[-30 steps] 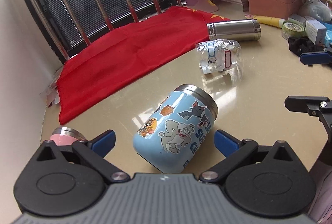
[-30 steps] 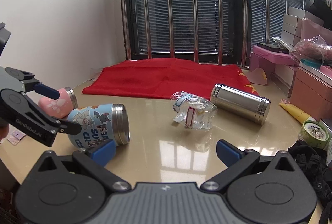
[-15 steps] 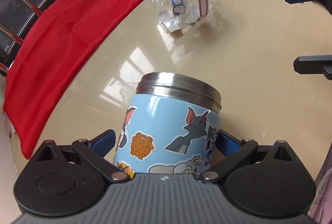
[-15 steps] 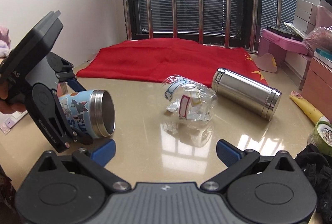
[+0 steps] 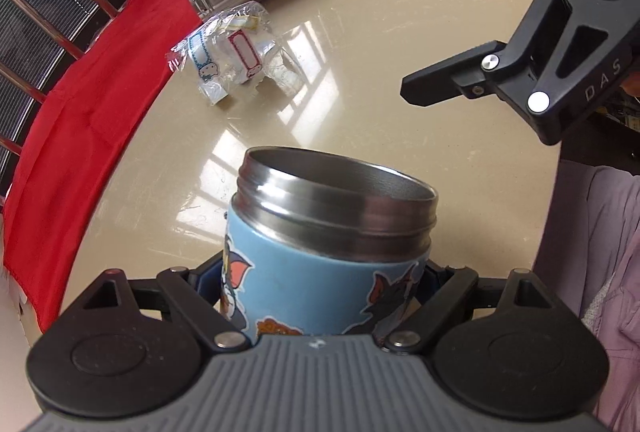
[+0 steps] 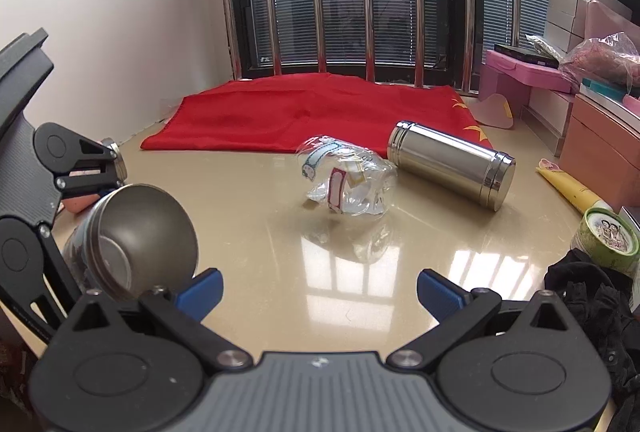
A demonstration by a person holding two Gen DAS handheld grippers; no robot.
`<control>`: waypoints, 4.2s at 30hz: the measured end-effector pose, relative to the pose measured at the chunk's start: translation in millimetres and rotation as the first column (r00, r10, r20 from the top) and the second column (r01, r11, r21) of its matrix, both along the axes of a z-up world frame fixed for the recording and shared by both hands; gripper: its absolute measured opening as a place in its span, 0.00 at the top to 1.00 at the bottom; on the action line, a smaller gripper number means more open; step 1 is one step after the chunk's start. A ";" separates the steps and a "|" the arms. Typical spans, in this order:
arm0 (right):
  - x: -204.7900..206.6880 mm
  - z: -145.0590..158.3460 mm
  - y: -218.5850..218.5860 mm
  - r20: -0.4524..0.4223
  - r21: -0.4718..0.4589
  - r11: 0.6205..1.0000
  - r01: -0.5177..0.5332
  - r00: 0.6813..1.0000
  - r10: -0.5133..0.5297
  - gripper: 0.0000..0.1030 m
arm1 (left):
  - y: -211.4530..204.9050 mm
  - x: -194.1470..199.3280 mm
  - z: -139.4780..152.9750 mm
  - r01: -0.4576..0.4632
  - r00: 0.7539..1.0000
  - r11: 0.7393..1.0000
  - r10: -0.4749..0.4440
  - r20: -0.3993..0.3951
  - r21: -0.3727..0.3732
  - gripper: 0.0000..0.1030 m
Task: Flip cup upright
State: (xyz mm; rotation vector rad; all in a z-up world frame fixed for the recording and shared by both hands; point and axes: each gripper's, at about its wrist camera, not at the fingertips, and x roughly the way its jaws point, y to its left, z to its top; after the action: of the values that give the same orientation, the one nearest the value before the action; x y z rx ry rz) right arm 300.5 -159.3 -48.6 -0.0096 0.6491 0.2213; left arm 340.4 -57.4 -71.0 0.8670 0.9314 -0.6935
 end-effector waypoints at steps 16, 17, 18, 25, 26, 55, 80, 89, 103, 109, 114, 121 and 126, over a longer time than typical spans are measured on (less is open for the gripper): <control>-36.1 1.4 -44.0 0.015 0.013 0.997 0.075 0.997 -0.075 0.00 | -48.9 -15.0 -14.0 0.053 0.997 0.995 -0.057 0.043 0.088 0.00; -36.6 1.6 -43.7 0.016 0.015 0.997 0.074 0.997 -0.074 0.00 | -46.3 -17.8 -9.0 0.048 0.997 0.996 -0.052 0.056 0.074 0.00; -36.9 2.3 -42.2 0.017 0.018 0.997 0.071 0.997 -0.072 0.00 | -43.8 -18.7 -4.8 0.036 0.997 0.998 -0.040 0.062 0.060 0.00; -42.9 13.5 -20.3 0.030 0.025 0.999 0.032 0.999 -0.033 0.00 | -5.2 -46.4 34.1 -0.077 0.984 0.993 0.091 0.153 -0.093 0.00; -43.1 16.3 -14.6 0.028 0.024 0.999 0.024 0.999 -0.025 0.00 | 5.7 -54.4 39.9 -0.113 0.976 0.985 0.135 0.170 -0.130 0.00; 97.3 -12.5 112.6 -0.707 0.162 0.625 0.764 0.532 -0.467 0.00 | 211.1 -73.9 63.1 -0.486 0.714 0.751 0.636 0.293 -0.447 0.00; 66.8 -15.2 138.1 -0.675 -0.272 0.902 -0.334 0.735 0.069 0.14 | 183.7 -68.9 49.6 -0.536 0.740 0.722 0.651 0.168 -0.438 0.00; 57.1 -11.5 135.0 -0.625 -0.281 0.880 -0.383 0.769 0.135 0.13 | 160.6 -70.2 47.5 -0.566 0.734 0.696 0.669 0.115 -0.442 0.00; 87.0 -1.8 92.2 -0.565 -0.069 0.997 0.038 0.822 -0.071 0.00 | 162.8 -70.6 55.1 -0.602 0.703 0.633 0.709 0.051 -0.487 0.00; 95.8 -17.4 93.1 -0.583 -0.084 0.996 0.043 0.808 -0.084 0.01 | 156.1 -69.9 53.9 -0.588 0.725 0.652 0.687 0.047 -0.479 0.00; 93.9 -16.0 94.2 -0.574 -0.085 0.996 0.024 0.816 -0.069 0.17 | 147.9 -69.9 51.0 -0.574 0.745 0.675 0.665 0.046 -0.464 0.00; 73.3 -6.4 87.9 -0.497 -0.039 0.999 0.000 0.867 -0.019 0.18 | 142.2 -70.5 50.0 -0.573 0.749 0.679 0.661 0.044 -0.459 0.00; 47.7 13.0 76.3 -0.319 0.043 0.999 -0.023 0.947 0.036 0.19 | 138.7 -70.8 52.4 -0.580 0.740 0.670 0.671 0.044 -0.462 0.00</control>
State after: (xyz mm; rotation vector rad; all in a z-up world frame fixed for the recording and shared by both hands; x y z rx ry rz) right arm 348.2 -83.1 -35.6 0.0554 0.9688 0.2675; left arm 269.6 81.3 -18.6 0.1768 0.7732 -0.1634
